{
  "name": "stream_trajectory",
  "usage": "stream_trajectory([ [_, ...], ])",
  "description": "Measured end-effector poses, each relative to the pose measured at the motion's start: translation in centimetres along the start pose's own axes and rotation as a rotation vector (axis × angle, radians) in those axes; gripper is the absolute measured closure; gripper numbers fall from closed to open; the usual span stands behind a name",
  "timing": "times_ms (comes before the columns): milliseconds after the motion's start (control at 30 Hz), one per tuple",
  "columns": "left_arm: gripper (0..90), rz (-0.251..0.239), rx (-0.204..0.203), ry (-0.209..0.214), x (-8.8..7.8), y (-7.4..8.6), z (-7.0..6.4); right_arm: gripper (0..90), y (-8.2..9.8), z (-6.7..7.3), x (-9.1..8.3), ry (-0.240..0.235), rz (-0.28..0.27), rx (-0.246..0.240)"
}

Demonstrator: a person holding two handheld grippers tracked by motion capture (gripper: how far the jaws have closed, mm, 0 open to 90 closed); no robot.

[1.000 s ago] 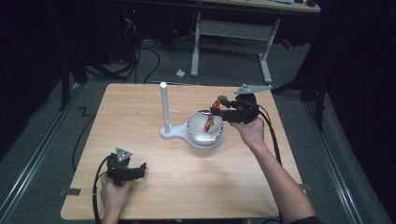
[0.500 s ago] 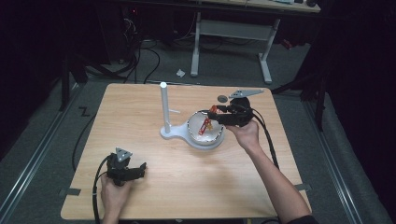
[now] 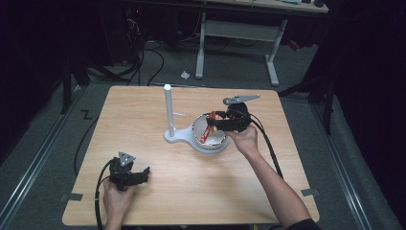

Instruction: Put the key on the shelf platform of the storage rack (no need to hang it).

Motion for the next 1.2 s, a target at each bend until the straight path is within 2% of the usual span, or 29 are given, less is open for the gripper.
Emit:
stream_trajectory([
  [200, 12.3, 0.000, -0.001, 0.000, 0.0, 0.0, 0.0, 46.3, 1.3, -0.6, 1.0, 0.009, 0.030, 0.024],
  [233, 12.3, 0.000, 0.000, 0.000, 0.0, 0.0, 0.0, 46.3, 1.7, -0.7, 1.3, 0.018, 0.050, 0.020],
  [467, 12.3, -0.001, -0.001, -0.001, 0.0, 0.0, 0.0, 46.2, 2.3, -0.6, 2.1, 0.032, 0.076, -0.010],
  [500, 12.4, -0.001, -0.001, -0.001, 0.0, 0.0, 0.0, 46.1, 2.6, -0.7, 2.4, 0.040, 0.092, -0.015],
  [667, 12.4, -0.001, -0.001, -0.001, 0.0, 0.0, 0.0, 46.0, 3.0, -0.8, 2.9, 0.038, 0.097, 0.002],
  [800, 12.4, -0.001, -0.001, -0.001, 0.0, 0.0, 0.0, 46.0, 3.5, -0.7, 3.2, 0.058, 0.116, -0.027],
  [967, 12.4, -0.001, -0.001, -0.001, 0.0, 0.0, 0.0, 46.0, 4.2, -0.9, 3.5, 0.062, 0.128, -0.014],
  [1200, 12.4, -0.001, -0.001, -0.001, 0.0, 0.0, 0.0, 45.1, 4.7, -1.6, 3.8, 0.109, 0.135, -0.003],
])
Point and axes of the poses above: each handheld gripper's, and its own axes: x roughly forward along the jaws, y roughly out of its underside, z roughly to its left, the point moved 8 cm from there along x, roughly forward along the jaws, and after that the axes turned 7 degrees about -z, right-handed, at the moved point
